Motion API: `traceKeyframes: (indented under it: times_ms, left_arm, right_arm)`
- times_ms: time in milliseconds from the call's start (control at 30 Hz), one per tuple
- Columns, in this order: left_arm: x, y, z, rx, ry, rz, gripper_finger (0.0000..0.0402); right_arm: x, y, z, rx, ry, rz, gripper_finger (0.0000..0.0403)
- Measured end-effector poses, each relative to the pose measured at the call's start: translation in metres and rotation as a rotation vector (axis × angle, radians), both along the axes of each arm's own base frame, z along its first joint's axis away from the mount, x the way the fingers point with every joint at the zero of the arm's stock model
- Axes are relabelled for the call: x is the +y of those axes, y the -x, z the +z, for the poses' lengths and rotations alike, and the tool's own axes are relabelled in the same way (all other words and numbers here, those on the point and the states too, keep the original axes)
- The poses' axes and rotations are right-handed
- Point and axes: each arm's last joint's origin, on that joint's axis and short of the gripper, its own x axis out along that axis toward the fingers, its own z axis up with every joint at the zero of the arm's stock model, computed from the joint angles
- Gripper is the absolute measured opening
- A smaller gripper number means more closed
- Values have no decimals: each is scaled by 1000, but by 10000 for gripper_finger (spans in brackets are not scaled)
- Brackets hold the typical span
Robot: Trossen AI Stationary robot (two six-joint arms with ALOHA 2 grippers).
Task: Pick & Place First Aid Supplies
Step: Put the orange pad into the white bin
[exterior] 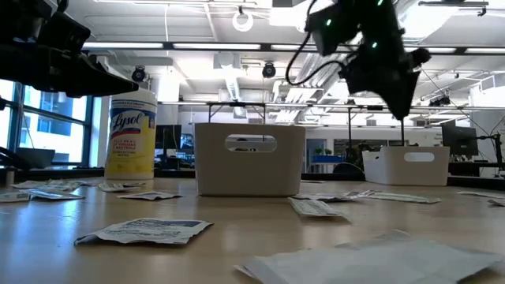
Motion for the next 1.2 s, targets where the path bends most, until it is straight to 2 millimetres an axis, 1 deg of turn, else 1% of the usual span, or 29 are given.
traceKeyframes:
  times_ms: [133,233,333,400,600,800,900,1067,1133,1200]
  left_arm:
    - [0,0,0,0,0,0,154]
    - [0,0,0,1,0,0,154]
    - [0,0,0,0,0,0,154]
    - [0,0,0,0,0,0,154]
    - [0,0,0,0,0,0,154]
    - [0,0,0,0,0,0,154]
    - [0,0,0,0,0,0,154]
    - [0,0,0,0,0,0,154]
    - [0,0,0,1,0,0,154]
    - [0,0,0,0,0,0,154]
  right_arm:
    - [54,-1,0,-4,-32,64,84]
    - [90,5,-4,3,-77,112,83]
    - [115,13,-7,19,-117,121,83]
    - [130,19,-8,24,-111,141,83]
    - [162,30,-9,-6,-107,196,83]
    - [190,39,-11,-39,-207,254,90]
    - [204,44,-13,-84,-217,287,113]
    - [222,56,-13,-130,-169,333,170]
    - [223,63,-12,-113,-119,264,188]
    - [221,70,-17,-87,-62,131,198]
